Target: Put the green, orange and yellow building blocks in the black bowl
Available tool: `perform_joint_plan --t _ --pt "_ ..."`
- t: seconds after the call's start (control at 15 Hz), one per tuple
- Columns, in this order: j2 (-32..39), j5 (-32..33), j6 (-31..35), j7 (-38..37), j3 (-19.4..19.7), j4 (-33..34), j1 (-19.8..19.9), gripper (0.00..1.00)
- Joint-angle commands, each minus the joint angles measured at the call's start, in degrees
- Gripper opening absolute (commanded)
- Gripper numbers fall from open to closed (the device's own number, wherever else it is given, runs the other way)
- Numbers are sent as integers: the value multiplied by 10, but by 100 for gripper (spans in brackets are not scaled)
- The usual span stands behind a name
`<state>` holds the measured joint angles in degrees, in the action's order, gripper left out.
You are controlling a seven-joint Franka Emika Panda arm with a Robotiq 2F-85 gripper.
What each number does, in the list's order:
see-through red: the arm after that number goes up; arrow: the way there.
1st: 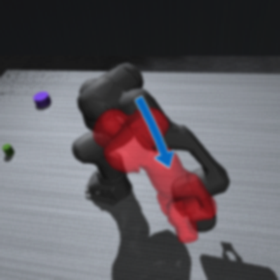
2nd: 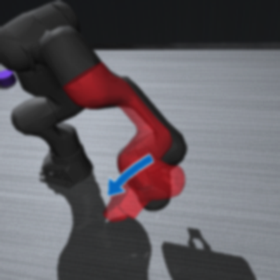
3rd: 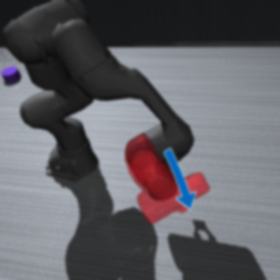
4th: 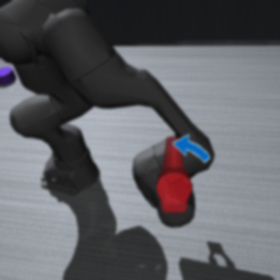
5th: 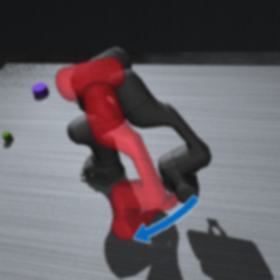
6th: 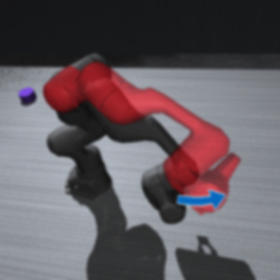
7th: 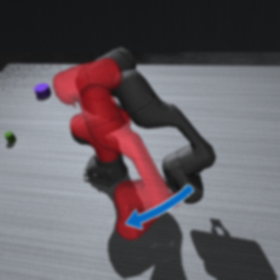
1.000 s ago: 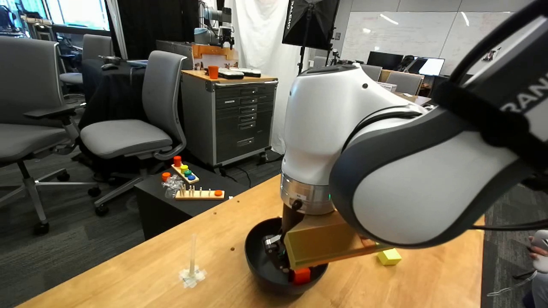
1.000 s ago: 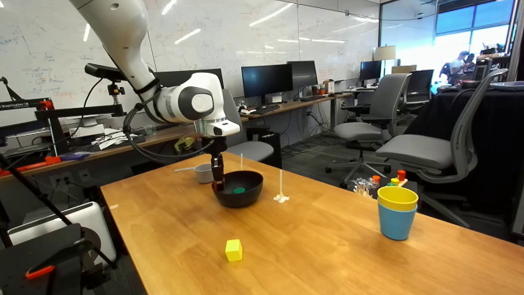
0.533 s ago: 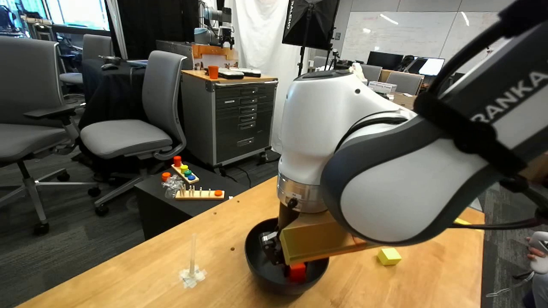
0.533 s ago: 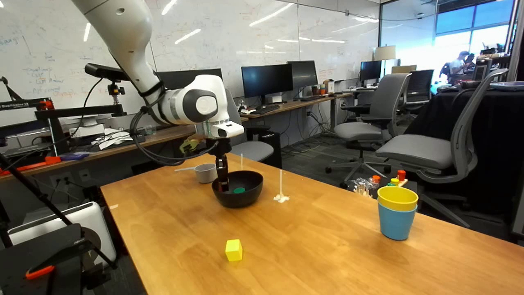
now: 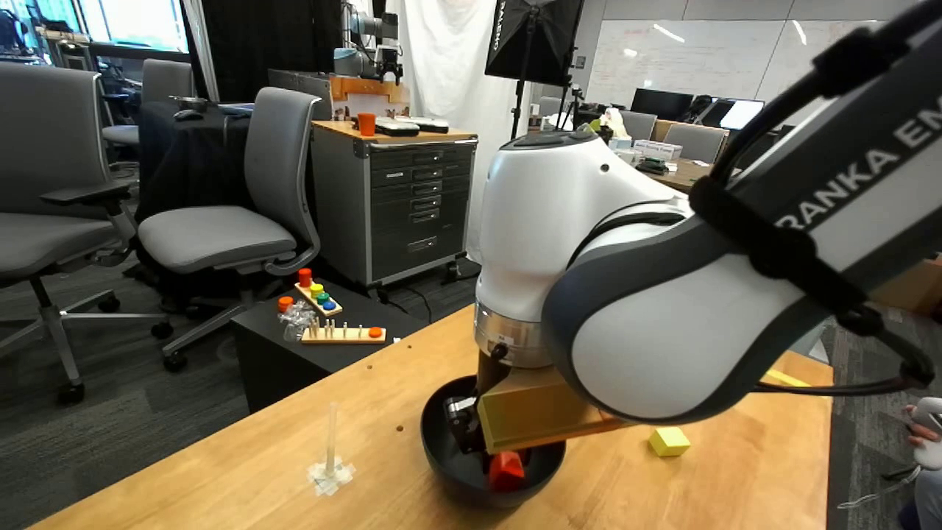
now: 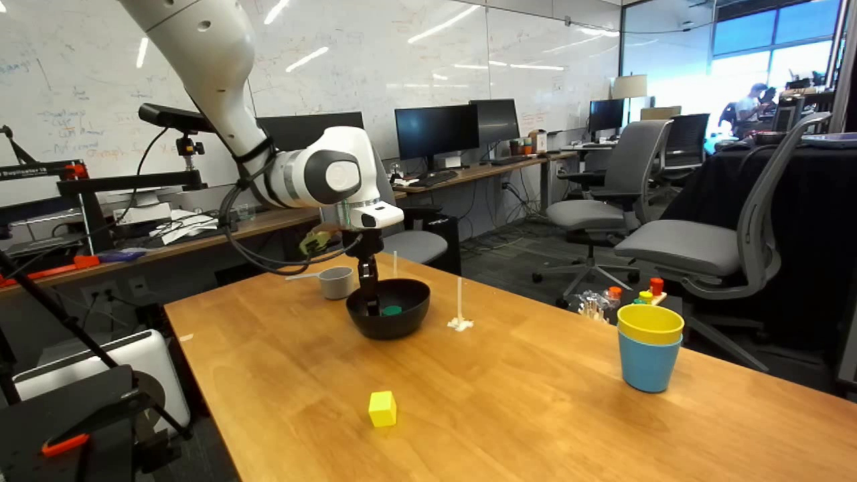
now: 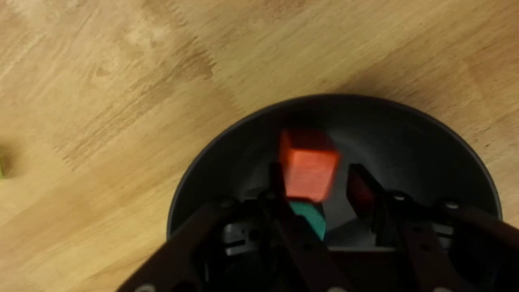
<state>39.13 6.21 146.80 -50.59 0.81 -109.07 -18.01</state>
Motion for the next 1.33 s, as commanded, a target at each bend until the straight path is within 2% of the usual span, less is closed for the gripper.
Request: perform_joint_plan --t 0.0,0.07,0.2,0.53,0.8,1.27 --pt "4 2 6 6 16 12 -15 79" --pt "2 3 6 6 17 12 -16 88" --pt "-5 5 4 5 20 14 -17 99" --pt "-42 24 9 -8 47 13 -26 100" --pt "-91 47 7 -9 71 -10 -19 100" --pt "-169 93 9 -20 97 -83 -4 100"
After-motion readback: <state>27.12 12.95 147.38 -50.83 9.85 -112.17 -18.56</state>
